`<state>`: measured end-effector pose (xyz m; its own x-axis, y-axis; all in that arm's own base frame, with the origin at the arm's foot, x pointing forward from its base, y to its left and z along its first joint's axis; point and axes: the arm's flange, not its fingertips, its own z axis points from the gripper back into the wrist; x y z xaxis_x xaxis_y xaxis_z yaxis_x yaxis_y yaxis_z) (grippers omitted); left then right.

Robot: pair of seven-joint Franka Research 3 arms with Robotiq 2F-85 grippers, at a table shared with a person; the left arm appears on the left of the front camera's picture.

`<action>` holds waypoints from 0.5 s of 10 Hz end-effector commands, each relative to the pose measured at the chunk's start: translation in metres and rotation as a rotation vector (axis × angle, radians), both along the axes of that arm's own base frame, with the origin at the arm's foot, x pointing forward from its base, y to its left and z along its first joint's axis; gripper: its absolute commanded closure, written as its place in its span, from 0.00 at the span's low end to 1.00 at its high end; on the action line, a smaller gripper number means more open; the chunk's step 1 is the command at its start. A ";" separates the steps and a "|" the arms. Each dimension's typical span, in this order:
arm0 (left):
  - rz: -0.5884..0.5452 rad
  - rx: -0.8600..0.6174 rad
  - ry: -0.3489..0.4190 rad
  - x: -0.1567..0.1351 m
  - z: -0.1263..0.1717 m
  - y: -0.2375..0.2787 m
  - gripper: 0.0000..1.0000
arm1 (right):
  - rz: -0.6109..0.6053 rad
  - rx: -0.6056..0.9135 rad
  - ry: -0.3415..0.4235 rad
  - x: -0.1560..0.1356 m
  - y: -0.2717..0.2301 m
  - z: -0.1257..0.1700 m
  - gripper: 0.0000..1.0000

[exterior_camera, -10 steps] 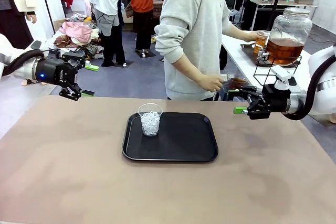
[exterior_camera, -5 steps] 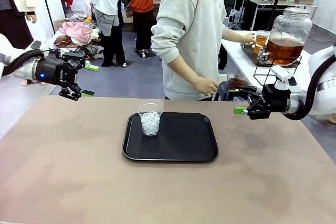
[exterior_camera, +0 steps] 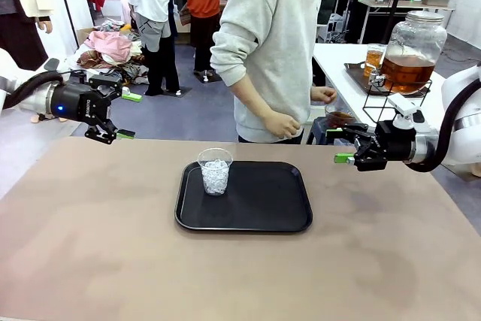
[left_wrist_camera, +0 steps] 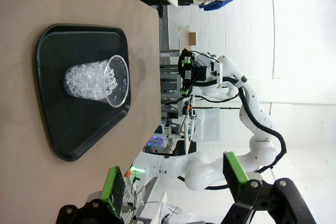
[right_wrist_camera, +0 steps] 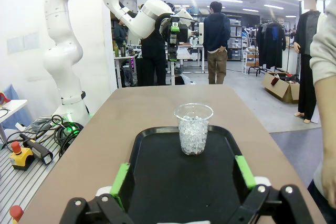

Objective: Pour the drink into the iced cup.
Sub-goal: Pick up the iced cup indicated by the human and present it to them.

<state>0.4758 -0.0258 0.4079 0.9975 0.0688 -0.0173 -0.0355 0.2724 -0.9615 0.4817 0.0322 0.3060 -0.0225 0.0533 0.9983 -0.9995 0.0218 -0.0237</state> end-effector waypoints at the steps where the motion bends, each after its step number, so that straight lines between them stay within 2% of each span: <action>1: 0.000 -0.002 -0.001 -0.001 0.001 0.000 0.00 | 0.003 -0.006 0.004 0.004 0.002 0.003 0.00; 5: 0.000 -0.002 -0.001 -0.001 0.001 0.000 0.00 | 0.003 -0.006 0.004 0.004 0.002 0.003 0.00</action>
